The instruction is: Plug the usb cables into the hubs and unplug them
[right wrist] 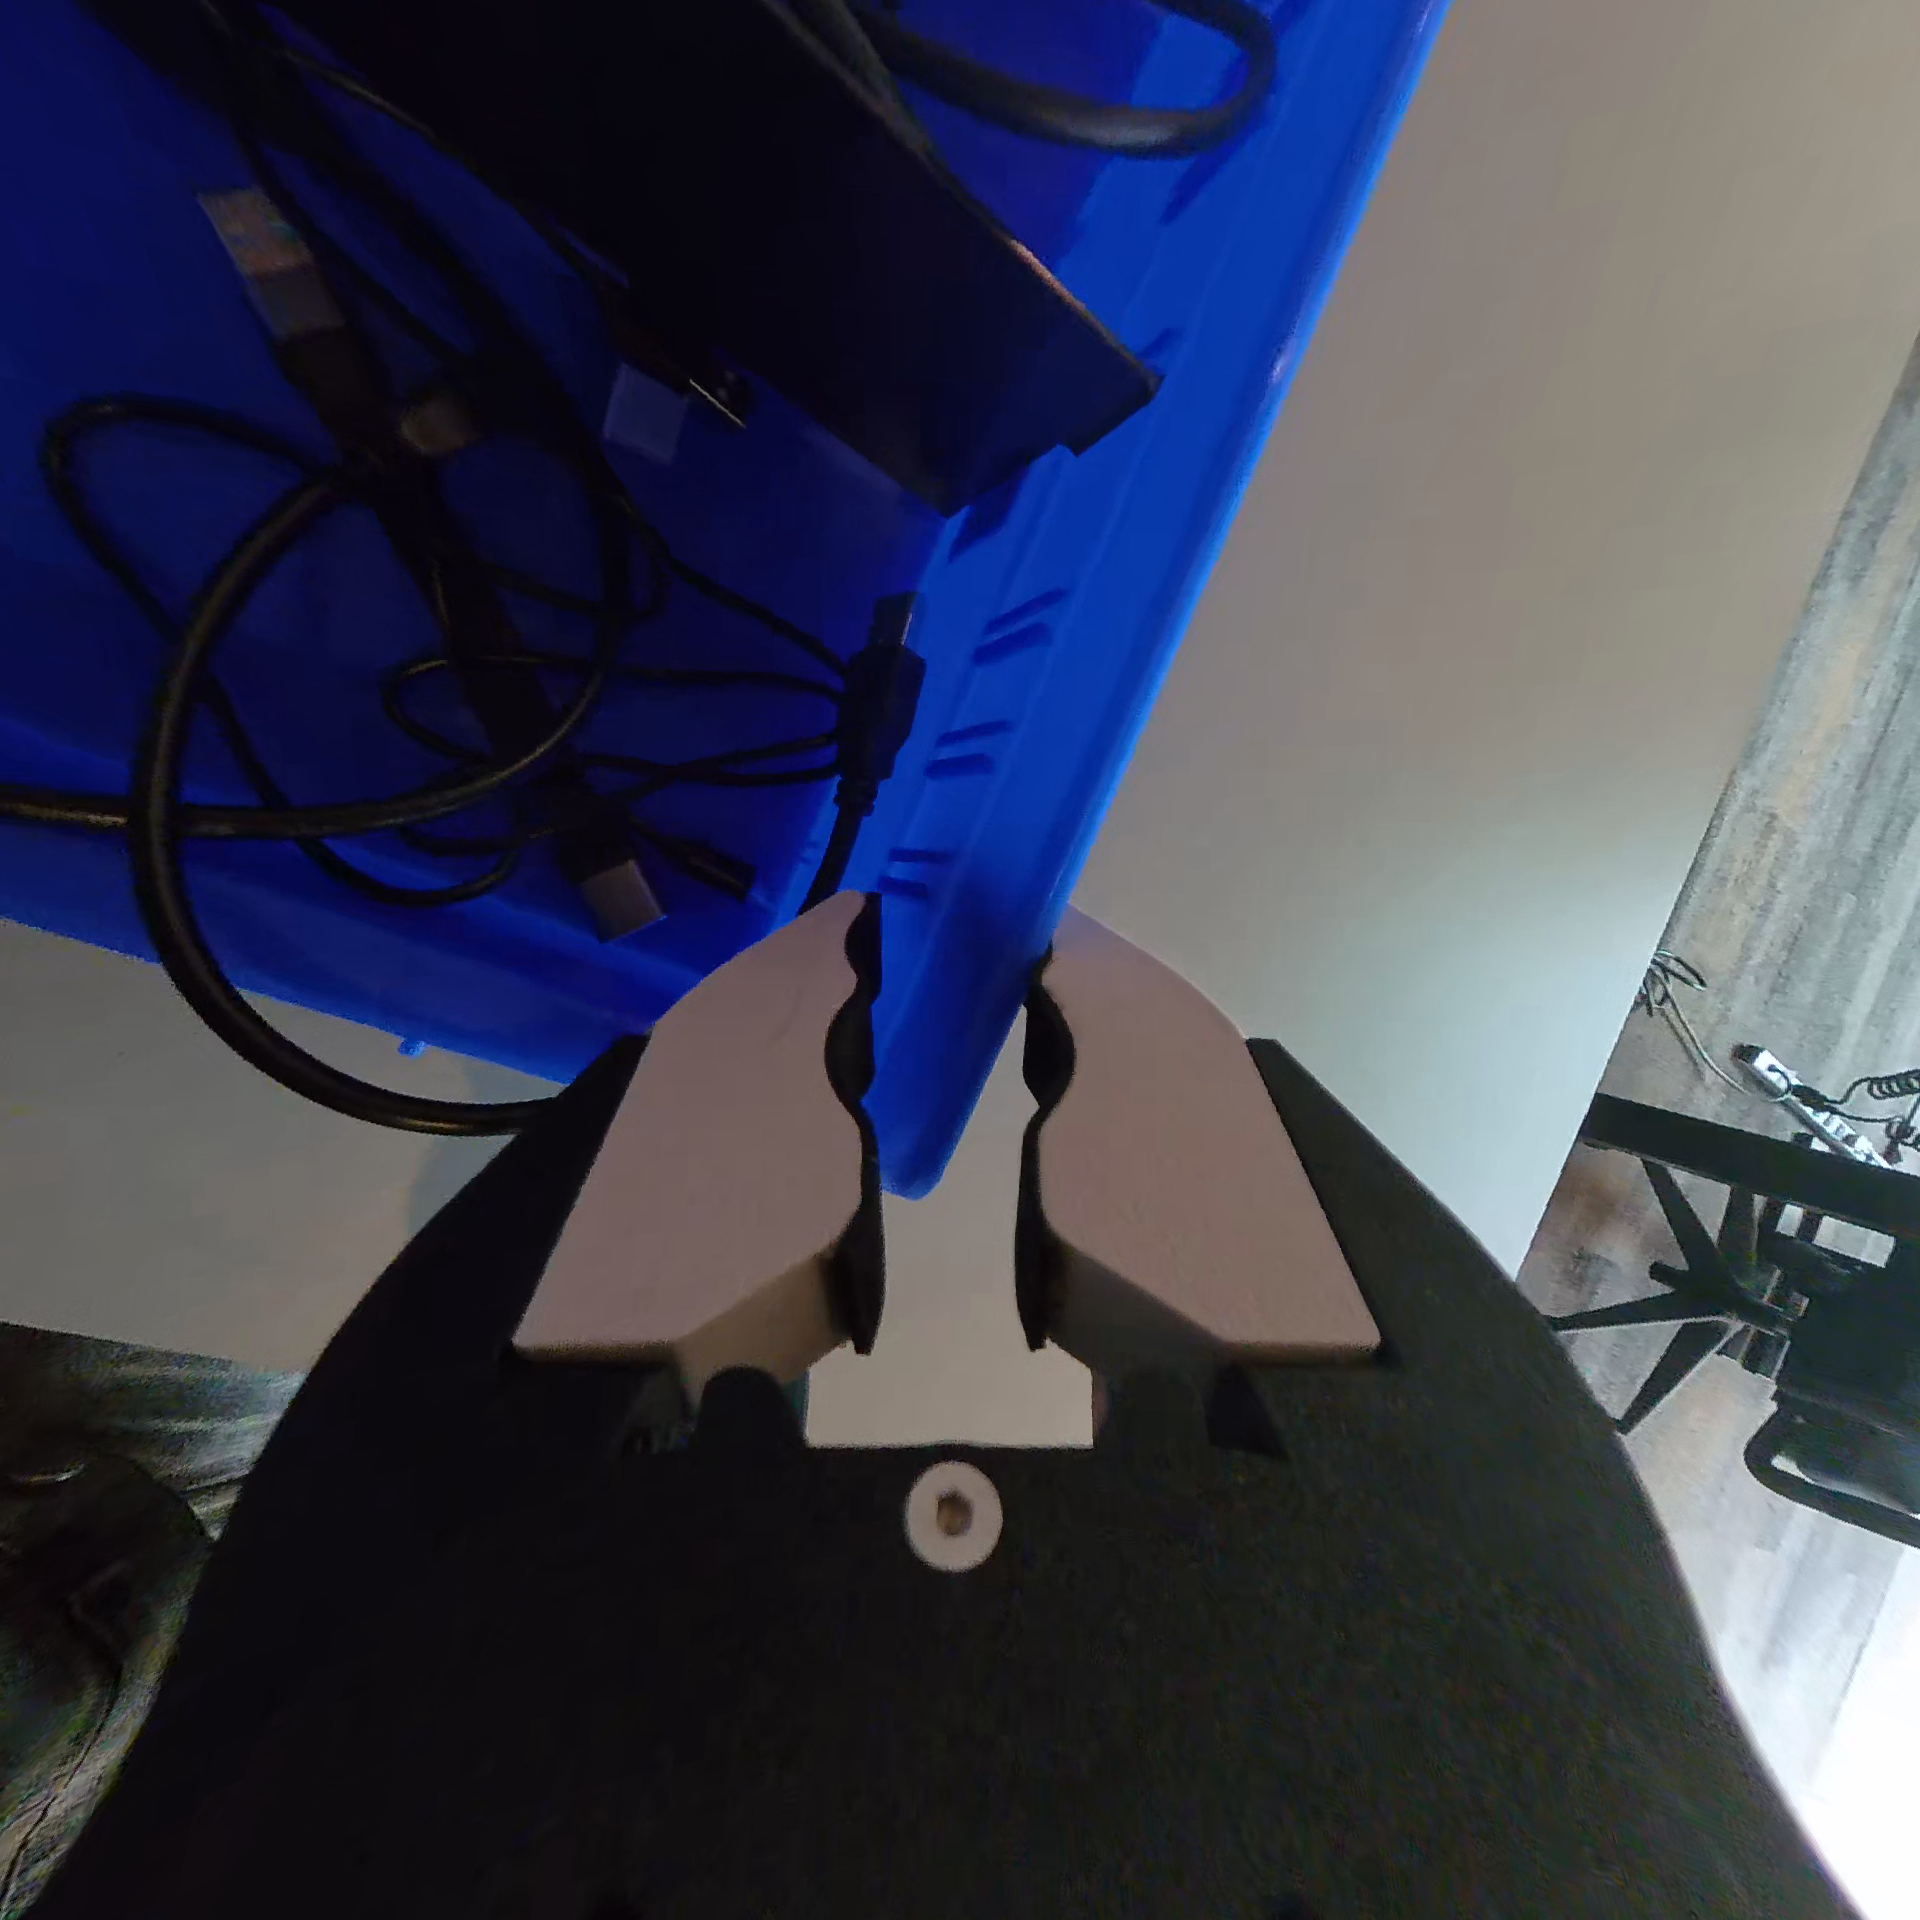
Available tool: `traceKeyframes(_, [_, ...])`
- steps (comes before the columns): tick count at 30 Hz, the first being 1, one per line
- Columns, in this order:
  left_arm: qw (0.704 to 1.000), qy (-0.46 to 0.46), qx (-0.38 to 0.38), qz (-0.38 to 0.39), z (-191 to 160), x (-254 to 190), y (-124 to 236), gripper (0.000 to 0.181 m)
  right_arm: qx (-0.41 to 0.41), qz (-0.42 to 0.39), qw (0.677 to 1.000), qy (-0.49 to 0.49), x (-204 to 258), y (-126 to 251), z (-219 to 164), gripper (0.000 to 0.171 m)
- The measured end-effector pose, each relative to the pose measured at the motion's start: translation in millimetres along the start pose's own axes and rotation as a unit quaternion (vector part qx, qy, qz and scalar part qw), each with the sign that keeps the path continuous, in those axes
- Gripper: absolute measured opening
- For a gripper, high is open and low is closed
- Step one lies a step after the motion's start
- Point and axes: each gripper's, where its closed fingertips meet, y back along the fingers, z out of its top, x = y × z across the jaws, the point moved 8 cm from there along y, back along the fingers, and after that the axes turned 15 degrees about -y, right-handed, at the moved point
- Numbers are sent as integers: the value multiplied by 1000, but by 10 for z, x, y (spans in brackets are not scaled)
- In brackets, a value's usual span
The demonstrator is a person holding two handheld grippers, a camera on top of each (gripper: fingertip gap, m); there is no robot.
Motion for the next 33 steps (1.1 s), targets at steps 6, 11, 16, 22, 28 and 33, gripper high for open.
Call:
traceKeyframes(6, [993,-87,74,22,-76,-215,-239,58,0,-7,1000,8,11,-2,2,24])
traceKeyframes(11, [984,-124,80,98,-48,-187,-235,38,-25,23,999,-16,-14,-19,32,16])
traceKeyframes(16, [982,-145,33,113,-46,-185,-222,35,-74,70,993,-64,-75,-54,0,10])
traceKeyframes(22, [978,-164,-6,128,-35,-173,-237,32,-148,68,979,-119,-72,-55,-128,8])
traceKeyframes(28, [979,-155,-16,128,-83,-192,-246,32,-146,57,982,-110,-55,-44,-111,8])
traceKeyframes(33, [976,-163,-22,143,-62,-188,-157,31,-164,69,977,-115,-31,-1,-96,8])
